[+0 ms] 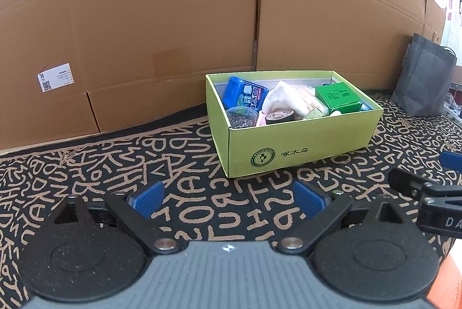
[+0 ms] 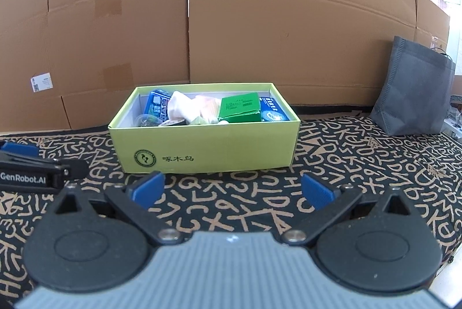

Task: Organize objects

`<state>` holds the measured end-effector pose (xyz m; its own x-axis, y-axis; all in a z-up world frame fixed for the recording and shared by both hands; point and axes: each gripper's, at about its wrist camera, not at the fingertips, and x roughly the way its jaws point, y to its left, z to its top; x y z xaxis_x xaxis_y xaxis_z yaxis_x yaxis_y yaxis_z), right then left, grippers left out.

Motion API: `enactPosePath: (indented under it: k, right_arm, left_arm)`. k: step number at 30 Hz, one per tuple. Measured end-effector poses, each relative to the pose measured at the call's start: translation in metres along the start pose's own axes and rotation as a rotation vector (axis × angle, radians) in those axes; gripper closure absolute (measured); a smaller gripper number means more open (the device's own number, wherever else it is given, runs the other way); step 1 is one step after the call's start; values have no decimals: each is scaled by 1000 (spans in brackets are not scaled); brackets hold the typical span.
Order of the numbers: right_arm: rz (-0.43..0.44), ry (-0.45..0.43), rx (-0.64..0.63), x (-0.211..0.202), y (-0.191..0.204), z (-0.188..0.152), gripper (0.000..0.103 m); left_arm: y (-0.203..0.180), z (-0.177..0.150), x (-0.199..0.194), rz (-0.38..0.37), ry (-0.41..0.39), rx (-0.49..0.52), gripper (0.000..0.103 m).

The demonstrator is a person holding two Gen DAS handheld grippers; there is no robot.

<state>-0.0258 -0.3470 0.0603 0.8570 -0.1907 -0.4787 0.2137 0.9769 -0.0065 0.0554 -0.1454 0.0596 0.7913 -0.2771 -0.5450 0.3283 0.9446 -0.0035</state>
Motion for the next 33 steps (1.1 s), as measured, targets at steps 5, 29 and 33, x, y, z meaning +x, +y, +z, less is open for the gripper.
enactPosePath:
  k: [5, 29, 33]
  right_arm:
    - [0, 4, -2, 1, 0, 0, 0]
    - [2, 13, 0, 6, 1, -2, 0]
    - [7, 18, -3, 7, 0, -3, 0]
  left_arm:
    - [1, 0, 0, 1, 1, 1, 4]
    - [1, 0, 2, -11, -1, 9, 4]
    - [1, 0, 0, -16, -9, 5, 4]
